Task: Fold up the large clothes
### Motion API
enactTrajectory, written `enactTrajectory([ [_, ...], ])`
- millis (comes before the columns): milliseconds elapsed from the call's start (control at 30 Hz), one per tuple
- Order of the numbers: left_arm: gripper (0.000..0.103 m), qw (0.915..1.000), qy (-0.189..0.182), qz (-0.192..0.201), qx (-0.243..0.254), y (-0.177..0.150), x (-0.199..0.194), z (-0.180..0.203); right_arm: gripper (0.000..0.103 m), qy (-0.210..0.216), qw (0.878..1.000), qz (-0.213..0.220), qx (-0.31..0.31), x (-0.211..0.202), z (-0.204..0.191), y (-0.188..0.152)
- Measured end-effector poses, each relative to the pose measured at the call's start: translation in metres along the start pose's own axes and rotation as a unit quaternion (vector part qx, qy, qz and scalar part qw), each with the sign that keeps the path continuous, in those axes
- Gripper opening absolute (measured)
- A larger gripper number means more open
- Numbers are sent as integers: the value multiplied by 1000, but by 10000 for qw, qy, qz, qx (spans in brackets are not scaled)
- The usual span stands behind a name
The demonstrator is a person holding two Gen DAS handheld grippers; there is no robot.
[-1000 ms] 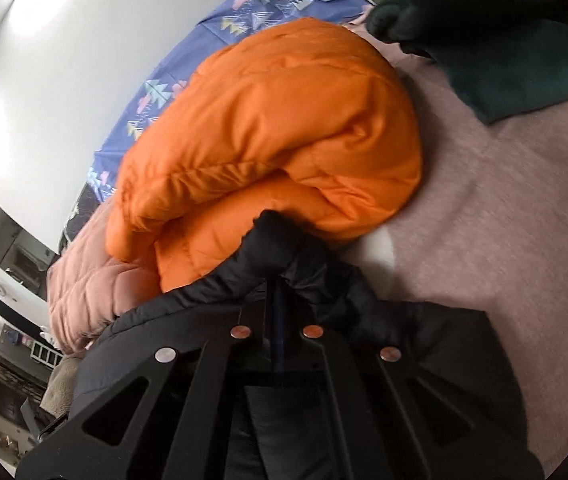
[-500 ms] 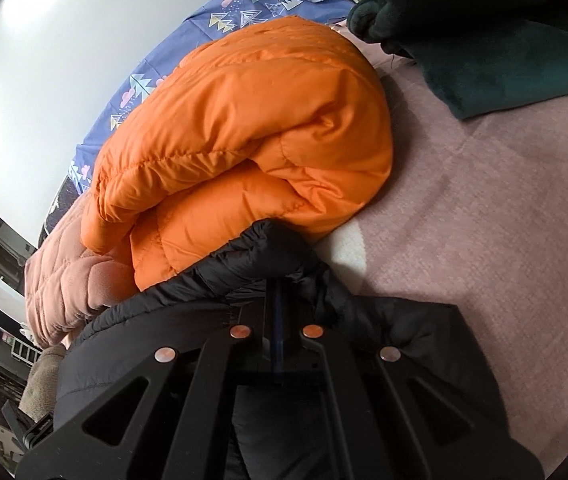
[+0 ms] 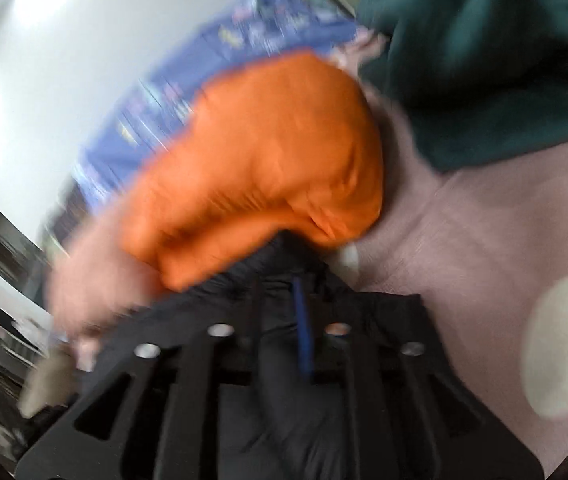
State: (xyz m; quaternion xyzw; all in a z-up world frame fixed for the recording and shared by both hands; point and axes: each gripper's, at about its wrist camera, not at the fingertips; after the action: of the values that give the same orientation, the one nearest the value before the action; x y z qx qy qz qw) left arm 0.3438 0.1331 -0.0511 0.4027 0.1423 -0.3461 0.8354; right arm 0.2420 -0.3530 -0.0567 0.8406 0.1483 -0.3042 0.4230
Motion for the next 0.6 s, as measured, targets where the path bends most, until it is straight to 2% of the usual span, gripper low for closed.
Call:
enactTrajectory([
  [133, 12, 9966, -644, 12, 519, -16, -20, 56, 44, 629, 9971, 134, 417, -68, 30, -27],
  [167, 12, 9940, -823, -68, 717, -24, -21, 74, 50, 686, 9961, 135, 537, -80, 39, -36],
  [300, 12, 9861, -1207, -517, 1021, -55, -1, 111, 60, 979, 9858, -179, 1354, -110, 87, -78],
  [367, 12, 9821, -1369, -825, 1000, -68, 17, 118, 65, 1068, 9779, -424, 1746, -113, 107, -99],
  [433, 19, 9753, -1482, -1361, 909, -84, 44, 116, 65, 1094, 9720, -685, 1964, -110, 121, -118],
  [467, 19, 9741, -1471, -1504, 828, -91, 57, 108, 65, 1109, 9697, -770, 2036, -109, 124, -126],
  [533, 18, 9729, -1667, -1475, 626, -100, 68, 91, 65, 1180, 9649, -933, 2154, -104, 129, -137],
  [600, 11, 9709, -1931, -1409, 129, -103, 71, 73, 66, 1193, 9641, -1035, 2136, -101, 128, -144],
])
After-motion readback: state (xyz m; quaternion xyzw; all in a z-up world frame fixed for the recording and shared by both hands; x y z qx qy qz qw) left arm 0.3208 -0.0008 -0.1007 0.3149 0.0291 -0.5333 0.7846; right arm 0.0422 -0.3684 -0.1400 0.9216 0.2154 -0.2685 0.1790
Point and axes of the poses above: each gripper's, at about its wrist camera, not at the fingertips, and x roughly the way its jaws point, z to its right, y to its top, and after that the axes turned 15 degrees about -y, right-handed
